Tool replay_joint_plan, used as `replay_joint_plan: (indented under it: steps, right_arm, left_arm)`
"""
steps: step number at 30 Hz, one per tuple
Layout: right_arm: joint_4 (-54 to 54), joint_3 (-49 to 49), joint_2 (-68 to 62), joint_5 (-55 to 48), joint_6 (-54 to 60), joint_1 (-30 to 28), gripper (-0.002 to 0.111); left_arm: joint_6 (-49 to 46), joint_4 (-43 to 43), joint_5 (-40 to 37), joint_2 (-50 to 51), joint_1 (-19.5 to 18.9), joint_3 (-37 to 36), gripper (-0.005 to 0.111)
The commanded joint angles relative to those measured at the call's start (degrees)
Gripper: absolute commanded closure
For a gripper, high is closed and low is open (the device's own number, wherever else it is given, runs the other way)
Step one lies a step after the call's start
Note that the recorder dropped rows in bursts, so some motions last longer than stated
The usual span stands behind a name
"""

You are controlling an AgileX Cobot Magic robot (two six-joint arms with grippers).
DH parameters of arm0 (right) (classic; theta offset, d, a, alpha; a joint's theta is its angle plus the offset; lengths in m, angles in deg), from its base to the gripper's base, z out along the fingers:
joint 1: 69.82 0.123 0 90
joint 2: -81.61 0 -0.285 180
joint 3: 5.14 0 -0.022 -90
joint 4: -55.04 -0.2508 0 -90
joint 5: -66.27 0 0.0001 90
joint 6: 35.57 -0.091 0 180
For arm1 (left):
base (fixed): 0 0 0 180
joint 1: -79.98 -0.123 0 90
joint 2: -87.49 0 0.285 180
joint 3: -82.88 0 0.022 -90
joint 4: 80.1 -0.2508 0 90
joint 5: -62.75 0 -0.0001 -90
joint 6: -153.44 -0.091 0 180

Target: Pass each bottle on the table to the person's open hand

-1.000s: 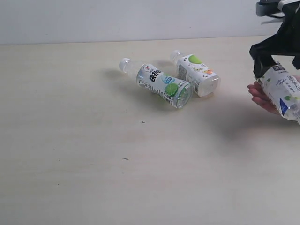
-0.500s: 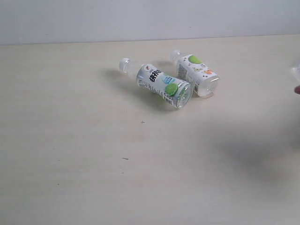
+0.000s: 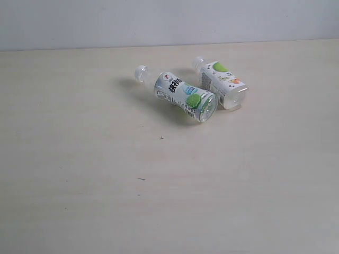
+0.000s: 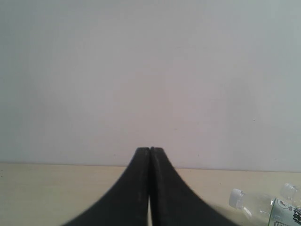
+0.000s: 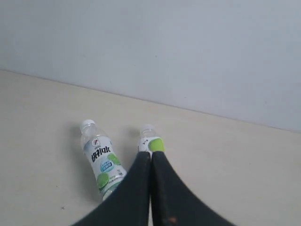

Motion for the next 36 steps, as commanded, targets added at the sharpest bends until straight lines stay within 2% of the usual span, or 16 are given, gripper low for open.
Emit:
replay_joint_plan:
  steps: [1, 8, 18, 21, 24, 27, 36]
  right_arm:
    - [-6.1, 4.9, 2.7, 7.1, 7.1, -0.2, 0.108]
    - [-15.2, 10.9, 6.7, 13.6, 15.5, -0.2, 0.108]
    - [-22.3, 18.7, 16.3, 19.0, 15.9, -0.2, 0.108]
    - [-27.8, 22.4, 20.2, 20.9, 21.9, -0.2, 0.108]
    - [-35.6, 25.3, 24.1, 20.1, 30.5, -0.2, 0.108]
    - [-38.4, 27.5, 27.8, 16.8, 34.6, -0.2, 0.108]
    - [-44.2, 37.7, 39.2, 13.8, 38.1, -0.2, 0.108]
  left_arm:
    - [-0.1, 0.0, 0.3, -0.4, 0.0, -0.3, 0.107]
    - [-0.1, 0.0, 0.3, -0.4, 0.0, -0.3, 0.107]
    - [-0.1, 0.0, 0.3, -0.4, 0.0, -0.3, 0.107]
    - [-0.1, 0.0, 0.3, -0.4, 0.0, -0.3, 0.107]
    - [-0.1, 0.0, 0.3, -0.4, 0.0, -0.3, 0.107]
    - [-0.1, 0.0, 0.3, -0.4, 0.0, -0.3, 0.107]
    - [-0.1, 0.0, 0.3, -0.4, 0.0, -0.3, 0.107]
